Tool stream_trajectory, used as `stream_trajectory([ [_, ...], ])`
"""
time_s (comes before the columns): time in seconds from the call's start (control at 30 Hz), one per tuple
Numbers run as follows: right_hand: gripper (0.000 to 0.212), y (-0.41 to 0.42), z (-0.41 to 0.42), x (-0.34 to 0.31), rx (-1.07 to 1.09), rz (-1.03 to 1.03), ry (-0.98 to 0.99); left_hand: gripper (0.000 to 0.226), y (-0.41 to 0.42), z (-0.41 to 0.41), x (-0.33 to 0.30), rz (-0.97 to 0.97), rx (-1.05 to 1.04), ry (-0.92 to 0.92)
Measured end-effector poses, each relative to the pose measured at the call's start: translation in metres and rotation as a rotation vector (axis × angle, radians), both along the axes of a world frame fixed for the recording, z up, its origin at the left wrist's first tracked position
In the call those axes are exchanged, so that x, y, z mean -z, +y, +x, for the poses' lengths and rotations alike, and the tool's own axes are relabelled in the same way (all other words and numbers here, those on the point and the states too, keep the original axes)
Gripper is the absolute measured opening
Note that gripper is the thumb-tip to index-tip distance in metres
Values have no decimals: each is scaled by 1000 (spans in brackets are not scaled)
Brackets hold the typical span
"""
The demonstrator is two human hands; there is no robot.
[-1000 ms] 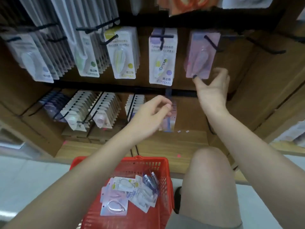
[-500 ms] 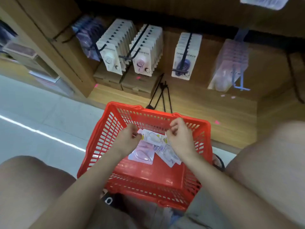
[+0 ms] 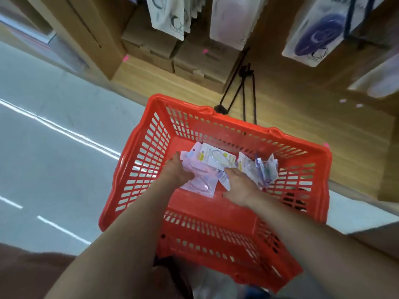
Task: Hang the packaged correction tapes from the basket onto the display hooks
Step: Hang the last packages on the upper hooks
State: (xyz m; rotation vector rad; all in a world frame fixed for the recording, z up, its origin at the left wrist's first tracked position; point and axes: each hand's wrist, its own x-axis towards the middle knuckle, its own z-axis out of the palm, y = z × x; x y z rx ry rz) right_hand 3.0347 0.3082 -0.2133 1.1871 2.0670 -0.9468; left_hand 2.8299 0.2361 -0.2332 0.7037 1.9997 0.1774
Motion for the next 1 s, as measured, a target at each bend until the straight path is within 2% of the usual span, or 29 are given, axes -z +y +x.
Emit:
stream_trajectory([
  [0.07, 93, 4, -5, 7, -53, 1, -19, 100, 0, -2, 18, 14, 101, 53],
  [0.13, 96, 7, -10, 13, -95, 0, -36, 109, -1, -3, 34, 15, 304, 140],
  [0.23, 91, 11, -20, 21, -140, 31, -31, 120, -4, -3, 50, 39, 620, 310],
  [0.3, 88, 15, -28, 26, -137, 53, -33, 120, -2, -2, 55, 41, 703, 358],
  [0.5, 84, 28, -47, 37, -47, 38, -84, 110, 12, 1, 54, -50, 800, 410],
  [0.6, 62, 34, -54, 39, 63, 25, -68, 102, 14, 5, 53, -66, 844, 444],
  [0.67, 49, 37, -56, 41, 80, 23, -66, 105, 14, 6, 53, -84, 885, 439],
  [0.83, 32, 41, -58, 44, 54, 33, -69, 102, 14, 4, 54, -42, 908, 401],
  [0.93, 36, 39, -58, 47, 37, 27, -97, 97, 13, 0, 53, -26, 912, 412],
  [1.0, 53, 36, -56, 49, 65, 21, -90, 92, 13, -1, 52, -28, 900, 443],
])
